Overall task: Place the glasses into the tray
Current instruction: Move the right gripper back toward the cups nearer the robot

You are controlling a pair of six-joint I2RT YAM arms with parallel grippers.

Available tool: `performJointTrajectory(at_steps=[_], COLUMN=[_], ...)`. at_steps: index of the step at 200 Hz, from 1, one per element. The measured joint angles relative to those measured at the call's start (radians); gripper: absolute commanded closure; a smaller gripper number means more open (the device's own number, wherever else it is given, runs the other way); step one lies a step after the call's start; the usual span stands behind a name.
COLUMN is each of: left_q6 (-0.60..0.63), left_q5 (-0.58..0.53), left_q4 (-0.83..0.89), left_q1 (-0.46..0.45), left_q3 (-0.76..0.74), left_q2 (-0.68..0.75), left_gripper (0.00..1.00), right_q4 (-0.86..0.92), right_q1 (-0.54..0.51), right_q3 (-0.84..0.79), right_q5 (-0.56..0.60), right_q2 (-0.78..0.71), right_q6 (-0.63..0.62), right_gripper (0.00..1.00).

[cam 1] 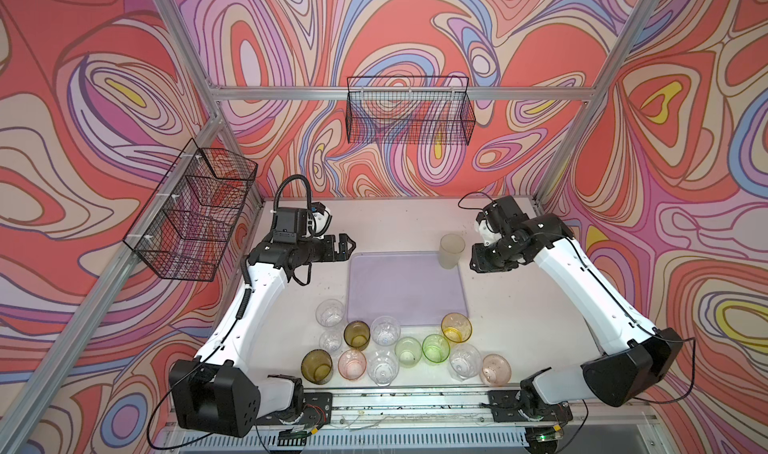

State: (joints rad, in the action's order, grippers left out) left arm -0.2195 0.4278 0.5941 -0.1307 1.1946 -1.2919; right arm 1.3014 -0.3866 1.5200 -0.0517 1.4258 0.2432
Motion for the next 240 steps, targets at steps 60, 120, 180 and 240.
performJointTrajectory(at_steps=[60, 120, 180, 240], left_q6=[-0.002, -0.002, -0.002, -0.014], left_q5=[0.0, 0.0, 0.002, 0.021], left_q4=[-0.005, -0.008, -0.008, -0.015], left_q1=[0.0, 0.0, 0.0, 0.0], left_q3=[-0.002, -0.002, -0.002, -0.006], left_q2=[0.0, 0.0, 0.0, 0.0], left_gripper=[0.0, 0.0, 0.0, 0.0], right_q4=[0.045, 0.027, -0.018, -0.081], right_q1=[-0.066, -0.118, -0.151, -0.16], right_q3=[-0.116, -0.248, -0.344, -0.443], right_q5=[-0.026, -0.076, -0.088, -0.088], right_q2=[-0.033, -0.064, -0.065, -0.065], right_q6=[0.037, 0.108, 0.163, 0.227], right_gripper=[0.56, 0.56, 0.58, 0.61])
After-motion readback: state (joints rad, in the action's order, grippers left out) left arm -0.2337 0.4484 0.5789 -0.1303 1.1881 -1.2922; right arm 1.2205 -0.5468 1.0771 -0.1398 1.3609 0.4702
